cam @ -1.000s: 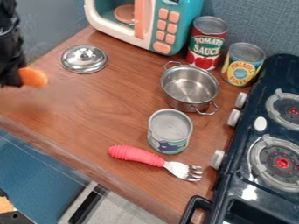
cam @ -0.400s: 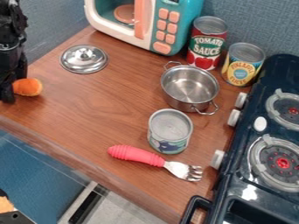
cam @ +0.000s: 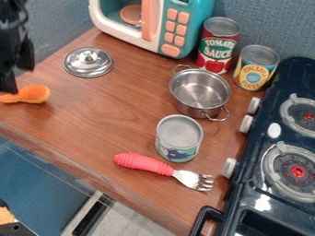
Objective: Take the thing out of the pot and put it in the bottom left corner of the table
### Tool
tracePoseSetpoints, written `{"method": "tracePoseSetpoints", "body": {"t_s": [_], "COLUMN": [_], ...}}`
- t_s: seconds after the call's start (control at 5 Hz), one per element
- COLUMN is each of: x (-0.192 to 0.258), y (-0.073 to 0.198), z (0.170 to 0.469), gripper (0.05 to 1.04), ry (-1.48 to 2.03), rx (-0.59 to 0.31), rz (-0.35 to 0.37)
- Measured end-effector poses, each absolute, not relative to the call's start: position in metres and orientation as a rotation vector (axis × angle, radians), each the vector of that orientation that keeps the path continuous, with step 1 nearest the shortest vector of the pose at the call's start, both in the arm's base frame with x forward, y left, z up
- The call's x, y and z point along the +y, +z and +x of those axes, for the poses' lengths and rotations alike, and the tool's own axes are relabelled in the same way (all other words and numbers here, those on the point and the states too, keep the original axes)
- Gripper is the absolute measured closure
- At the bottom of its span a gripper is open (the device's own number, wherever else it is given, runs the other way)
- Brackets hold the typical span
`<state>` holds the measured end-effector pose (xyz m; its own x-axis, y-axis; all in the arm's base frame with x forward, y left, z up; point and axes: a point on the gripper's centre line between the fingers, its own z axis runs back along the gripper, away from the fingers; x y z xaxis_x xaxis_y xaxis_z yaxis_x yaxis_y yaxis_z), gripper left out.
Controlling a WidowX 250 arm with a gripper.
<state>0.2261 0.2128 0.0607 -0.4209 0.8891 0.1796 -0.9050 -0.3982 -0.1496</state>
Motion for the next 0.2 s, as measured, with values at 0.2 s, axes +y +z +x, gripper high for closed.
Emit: {"method": "tracePoseSetpoints", "body": {"t_s": [0.2], "x": [0.2132], "y": [0.0635], "z": [0.2264], "gripper": [0.084], "ry": [1.985], "rx": [-0.271], "rz": [0.085]}}
